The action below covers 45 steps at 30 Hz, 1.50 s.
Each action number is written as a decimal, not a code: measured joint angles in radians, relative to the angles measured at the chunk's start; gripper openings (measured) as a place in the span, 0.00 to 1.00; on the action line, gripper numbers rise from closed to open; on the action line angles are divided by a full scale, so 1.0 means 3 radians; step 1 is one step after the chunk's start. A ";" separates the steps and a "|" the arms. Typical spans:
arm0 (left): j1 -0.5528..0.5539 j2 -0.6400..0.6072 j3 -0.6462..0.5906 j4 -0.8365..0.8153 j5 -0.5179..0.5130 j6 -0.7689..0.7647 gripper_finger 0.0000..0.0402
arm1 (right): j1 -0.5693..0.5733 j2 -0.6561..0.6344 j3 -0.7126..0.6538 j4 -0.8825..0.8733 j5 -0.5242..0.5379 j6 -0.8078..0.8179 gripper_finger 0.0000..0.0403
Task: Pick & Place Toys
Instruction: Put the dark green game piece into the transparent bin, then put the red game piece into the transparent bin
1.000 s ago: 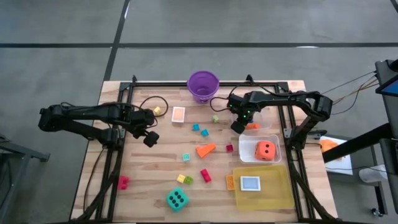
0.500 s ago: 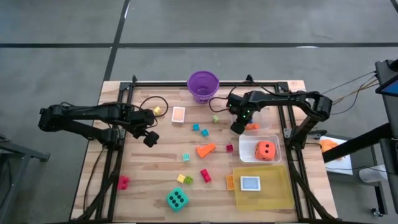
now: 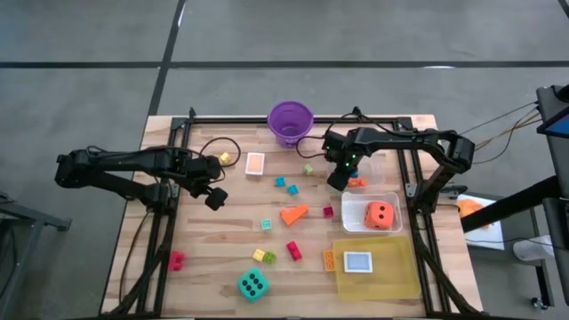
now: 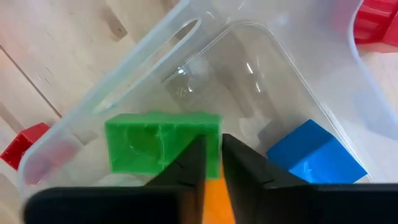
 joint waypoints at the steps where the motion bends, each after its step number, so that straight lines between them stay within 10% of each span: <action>1: 0.0000 0.0000 0.0000 0.0000 0.0000 0.0001 0.91 | -0.0001 0.0000 -0.0001 0.0000 0.0002 0.0002 0.20; 16: 0.0000 0.0000 0.0000 -0.0032 0.0122 0.0204 0.91 | -0.0001 -0.0004 0.0037 -0.0102 0.0010 0.0070 0.59; 31: -0.0234 0.0300 0.0000 -0.0831 0.0476 0.0893 0.91 | 0.0012 -0.0214 0.0285 -0.0454 0.0204 0.0093 0.61; 45: -0.1210 0.0587 0.0000 -0.0984 0.0837 -0.0292 0.91 | 0.0062 -0.0475 0.0632 -0.0281 0.0285 0.0144 0.61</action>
